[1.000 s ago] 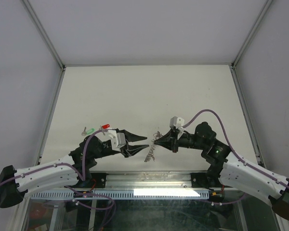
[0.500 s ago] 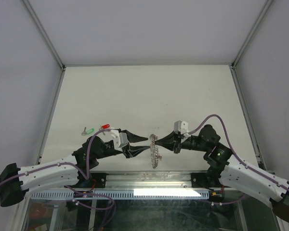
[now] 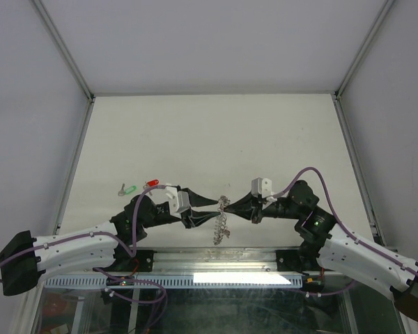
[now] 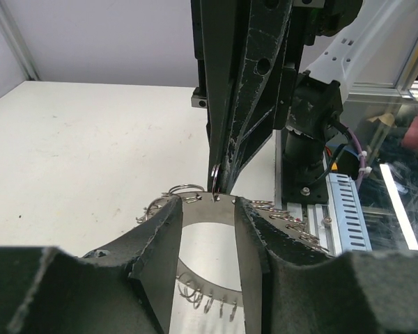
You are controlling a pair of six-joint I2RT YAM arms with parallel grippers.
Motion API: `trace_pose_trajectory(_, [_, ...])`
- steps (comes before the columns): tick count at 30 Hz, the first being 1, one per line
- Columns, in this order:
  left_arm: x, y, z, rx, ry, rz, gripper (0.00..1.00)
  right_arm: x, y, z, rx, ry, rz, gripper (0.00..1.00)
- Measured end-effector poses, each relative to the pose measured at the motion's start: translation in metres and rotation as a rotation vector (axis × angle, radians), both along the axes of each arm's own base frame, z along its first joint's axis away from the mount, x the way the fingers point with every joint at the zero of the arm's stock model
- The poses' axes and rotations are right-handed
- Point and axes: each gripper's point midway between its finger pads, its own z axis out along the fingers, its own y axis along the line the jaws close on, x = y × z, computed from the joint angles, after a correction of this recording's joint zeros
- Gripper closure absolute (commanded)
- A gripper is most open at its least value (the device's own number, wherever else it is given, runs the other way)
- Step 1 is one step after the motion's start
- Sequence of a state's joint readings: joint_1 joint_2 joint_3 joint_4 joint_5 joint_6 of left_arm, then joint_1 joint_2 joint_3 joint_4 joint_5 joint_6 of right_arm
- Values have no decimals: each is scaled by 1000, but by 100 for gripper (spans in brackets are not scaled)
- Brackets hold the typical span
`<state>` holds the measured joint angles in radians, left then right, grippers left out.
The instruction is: Put the keys on the keyring
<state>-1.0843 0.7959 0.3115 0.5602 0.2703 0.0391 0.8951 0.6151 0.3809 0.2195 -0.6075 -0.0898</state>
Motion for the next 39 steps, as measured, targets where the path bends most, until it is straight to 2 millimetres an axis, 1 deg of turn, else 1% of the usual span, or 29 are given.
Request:
trace_pose_trajectory(3, [-2,-2,-1,2,-1,-15,68,-1,0,0,-1,-5,5,100])
trace_pose_trajectory(7, [-6,-5,-8,25,6,-48,72,-2,0,0,-1,-8,10,100])
trace_pose_trajectory(11, [-7,-9,-13,45,12,-71,74,-2,0,-2,-6,-10,14,100])
trace_pose_trajectory(16, [-8,-10,-12,44,8,-82,77,-3,0,-4,-16,-17,19,100])
trace_pose_trajectory(23, [-8,-11,-3,32,-5,-90,80,-5,-2,-14,-55,-11,29,100])
trace_pose_trajectory(27, [-9,-12,-1,30,-10,-92,79,-6,-2,-14,-56,-18,35,100])
trace_pose_trajectory(32, [-7,-11,-5,46,-7,-87,78,-7,-1,-14,-55,-20,36,100])
trace_pose_trajectory(39, [-8,-8,-5,53,-12,-86,77,-7,-2,-13,-55,-26,37,100])
